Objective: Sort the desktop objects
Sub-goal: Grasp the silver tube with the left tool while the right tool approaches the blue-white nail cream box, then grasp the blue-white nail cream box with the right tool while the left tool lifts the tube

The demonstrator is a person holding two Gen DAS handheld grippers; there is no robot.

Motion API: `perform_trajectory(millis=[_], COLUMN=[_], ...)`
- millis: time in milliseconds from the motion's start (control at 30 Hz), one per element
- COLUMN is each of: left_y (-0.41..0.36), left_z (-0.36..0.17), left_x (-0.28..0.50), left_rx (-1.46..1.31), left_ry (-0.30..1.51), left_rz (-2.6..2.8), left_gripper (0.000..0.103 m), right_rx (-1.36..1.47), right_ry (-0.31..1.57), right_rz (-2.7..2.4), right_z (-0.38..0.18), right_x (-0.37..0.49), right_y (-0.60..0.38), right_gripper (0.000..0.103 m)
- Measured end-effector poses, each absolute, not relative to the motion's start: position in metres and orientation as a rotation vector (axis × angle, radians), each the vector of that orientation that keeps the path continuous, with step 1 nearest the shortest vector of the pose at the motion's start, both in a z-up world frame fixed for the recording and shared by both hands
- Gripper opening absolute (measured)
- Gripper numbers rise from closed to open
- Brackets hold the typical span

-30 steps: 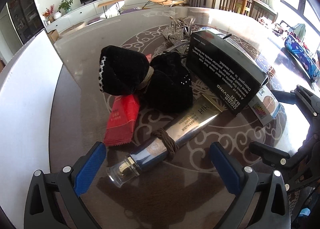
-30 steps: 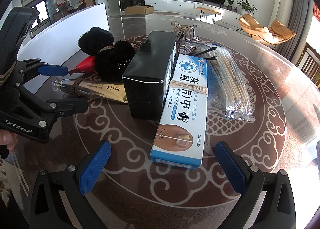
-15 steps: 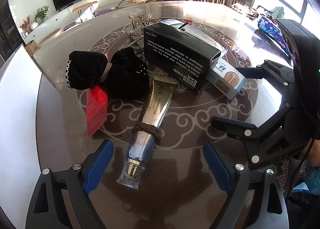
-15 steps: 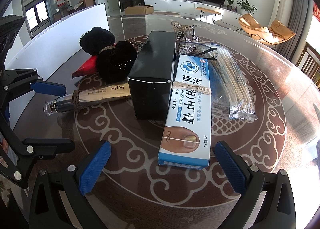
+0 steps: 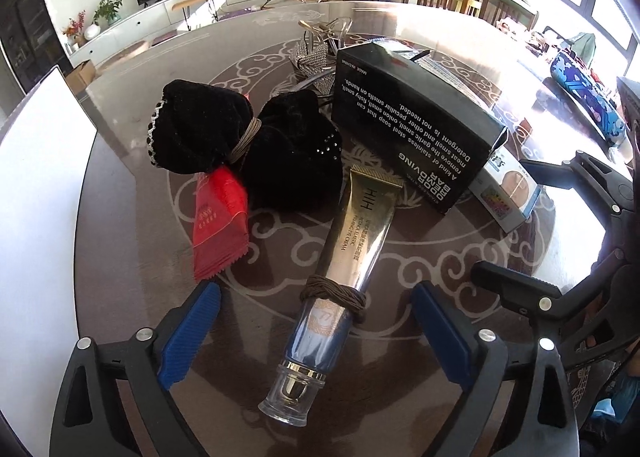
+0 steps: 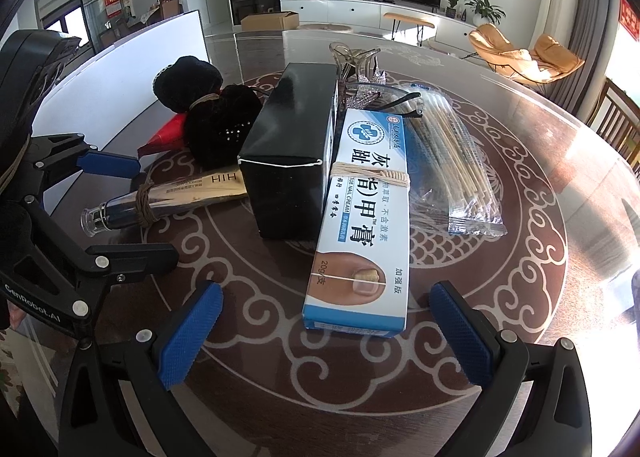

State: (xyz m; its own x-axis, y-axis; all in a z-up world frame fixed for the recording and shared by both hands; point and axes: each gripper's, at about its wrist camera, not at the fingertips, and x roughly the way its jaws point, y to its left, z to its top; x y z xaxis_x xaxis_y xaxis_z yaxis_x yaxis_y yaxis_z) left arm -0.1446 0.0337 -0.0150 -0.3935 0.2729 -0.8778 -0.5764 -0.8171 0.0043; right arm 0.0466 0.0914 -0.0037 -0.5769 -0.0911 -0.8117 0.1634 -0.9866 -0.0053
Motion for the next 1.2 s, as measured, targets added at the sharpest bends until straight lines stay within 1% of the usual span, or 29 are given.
perform_trajectory(millis=[67, 100, 133, 233, 333, 400, 533, 600, 633, 667, 733, 833, 867, 900, 933, 967, 1000, 1033, 1067, 1200], left_y=[0.032, 0.030, 0.027, 0.015, -0.005, -0.017, -0.026, -0.026, -0.025, -0.025, -0.022, -0.021, -0.023, -0.023, -0.024, -0.024, -0.023, -0.024, -0.025, -0.033], left_z=[-0.010, -0.009, -0.009, -0.010, -0.011, -0.013, -0.017, -0.017, -0.018, -0.018, -0.018, -0.018, -0.018, -0.018, -0.017, -0.016, -0.014, -0.013, -0.012, -0.011], left_x=[-0.141, -0.139, -0.136, -0.117, -0.090, -0.069, -0.048, -0.051, -0.055, -0.060, -0.068, -0.074, -0.075, -0.075, -0.073, -0.071, -0.069, -0.066, -0.061, -0.040], left_rx=[-1.302, -1.301, -1.305, -1.303, -1.315, -1.309, -1.287, -1.305, -1.322, -1.340, -1.379, -1.398, -1.401, -1.396, -1.381, -1.364, -1.351, -1.346, -1.346, -1.323], left_ry=[0.410, 0.386, 0.364, 0.325, 0.223, 0.187, 0.230, 0.250, 0.261, 0.277, 0.307, 0.292, 0.284, 0.281, 0.286, 0.290, 0.292, 0.293, 0.284, 0.216], left_rz=[2.235, 2.233, 2.234, 2.311, 2.423, 2.478, 2.530, 2.519, 2.509, 2.501, 2.479, 2.441, 2.435, 2.431, 2.428, 2.425, 2.423, 2.421, 2.417, 2.422], left_gripper=[0.045, 0.036, 0.029, 0.029, 0.029, 0.029, 0.031, 0.037, 0.046, 0.060, 0.075, 0.076, 0.075, 0.074, 0.068, 0.053, 0.043, 0.029, 0.028, 0.028], right_rx=[1.365, 1.365, 1.366, 1.365, 1.365, 1.365, 1.365, 1.365, 1.365, 1.364, 1.364, 1.419, 1.440, 1.453, 1.457, 1.458, 1.461, 1.476, 1.476, 1.460], right_ry=[0.119, 0.119, 0.119, 0.119, 0.119, 0.119, 0.118, 0.117, 0.117, 0.111, 0.123, 0.114, 0.093, 0.085, 0.103, 0.142, 0.172, 0.138, 0.092, 0.080], right_rz=[-2.666, -2.666, -2.666, -2.666, -2.666, -2.666, -2.666, -2.666, -2.666, -2.664, -2.636, -2.557, -2.533, -2.520, -2.524, -2.536, -2.547, -2.526, -2.508, -2.490], right_z=[-0.004, -0.004, -0.004, -0.004, -0.004, -0.004, -0.004, -0.004, -0.004, -0.004, -0.003, 0.000, 0.001, 0.003, 0.005, 0.007, 0.010, 0.011, 0.013, 0.016], right_x=[0.047, 0.047, 0.047, 0.047, 0.047, 0.047, 0.047, 0.047, 0.047, 0.047, 0.042, 0.025, 0.019, 0.014, 0.011, 0.011, 0.011, 0.012, 0.015, 0.046], right_y=[0.091, 0.091, 0.091, 0.091, 0.091, 0.091, 0.091, 0.091, 0.091, 0.092, 0.093, 0.096, 0.098, 0.099, 0.100, 0.100, 0.100, 0.104, 0.110, 0.122], right_gripper=[0.103, 0.103, 0.103, 0.103, 0.103, 0.103, 0.103, 0.103, 0.103, 0.103, 0.103, 0.103, 0.103, 0.099, 0.082, 0.067, 0.047, 0.045, 0.044, 0.042])
